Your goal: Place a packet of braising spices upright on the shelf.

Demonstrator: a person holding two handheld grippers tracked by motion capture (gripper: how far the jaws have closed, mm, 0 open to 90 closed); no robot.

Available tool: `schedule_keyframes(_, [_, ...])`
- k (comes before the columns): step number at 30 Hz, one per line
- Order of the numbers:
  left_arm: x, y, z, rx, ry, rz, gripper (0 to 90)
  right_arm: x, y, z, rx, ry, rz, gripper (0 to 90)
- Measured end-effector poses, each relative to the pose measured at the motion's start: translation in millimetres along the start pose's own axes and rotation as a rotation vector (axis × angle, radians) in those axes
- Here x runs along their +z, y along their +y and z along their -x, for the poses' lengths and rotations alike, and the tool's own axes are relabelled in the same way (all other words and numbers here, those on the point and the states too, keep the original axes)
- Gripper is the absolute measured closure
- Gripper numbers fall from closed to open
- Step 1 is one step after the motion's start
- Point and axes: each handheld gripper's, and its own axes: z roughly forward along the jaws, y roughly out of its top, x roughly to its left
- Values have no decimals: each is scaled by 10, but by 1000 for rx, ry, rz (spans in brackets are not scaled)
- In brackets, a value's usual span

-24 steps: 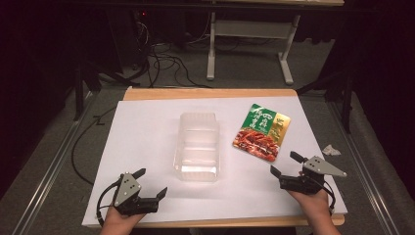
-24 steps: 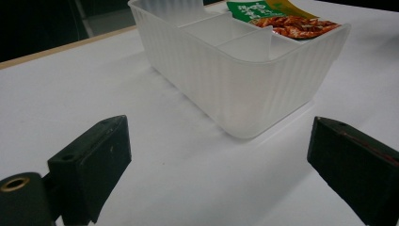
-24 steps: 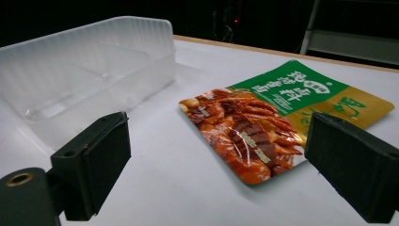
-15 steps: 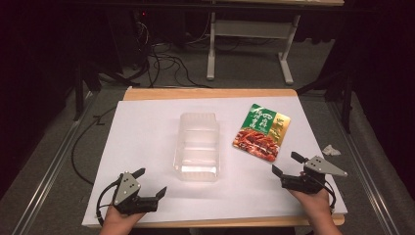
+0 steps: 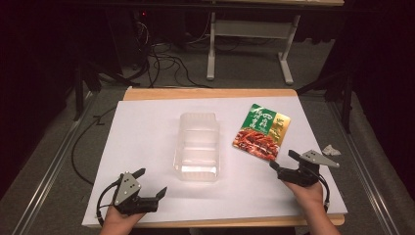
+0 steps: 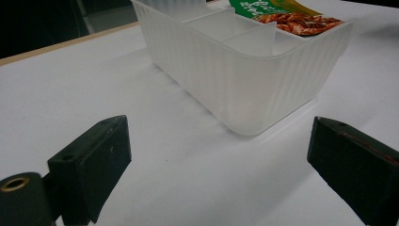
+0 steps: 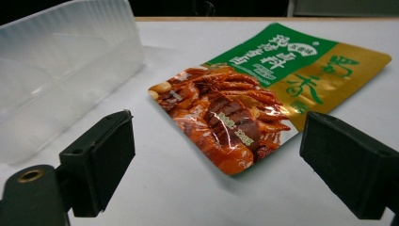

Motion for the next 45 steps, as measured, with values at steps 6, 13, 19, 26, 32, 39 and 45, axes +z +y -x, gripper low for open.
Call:
schedule_keyframes(6, [16, -1, 3, 5, -3, -3, 71, 200, 37, 71, 83, -25, -55, 166])
schedule_keyframes(13, [13, 0, 5, 9, -5, -2, 71, 379, 42, 159, 177, -49, -98, 176])
schedule_keyframes(19, [-4, -3, -6, 7, -3, 2, 71, 502, 40, 179, 270, -55, -156, 180])
schedule_keyframes(26, [-7, -2, -1, 11, -4, 2, 71, 508, 8, 216, 340, -44, -174, 196])
schedule_keyframes(32, [-13, -3, 3, 11, -1, 2, 71, 525, -13, 238, 387, -28, -185, 219])
schedule_keyframes(39, [-15, -3, 5, 13, 0, 1, 71, 524, -20, 250, 419, -4, -174, 229])
schedule_keyframes(45, [-9, -6, 4, 15, 1, -4, 71, 493, 3, 230, 387, 28, -113, 274])
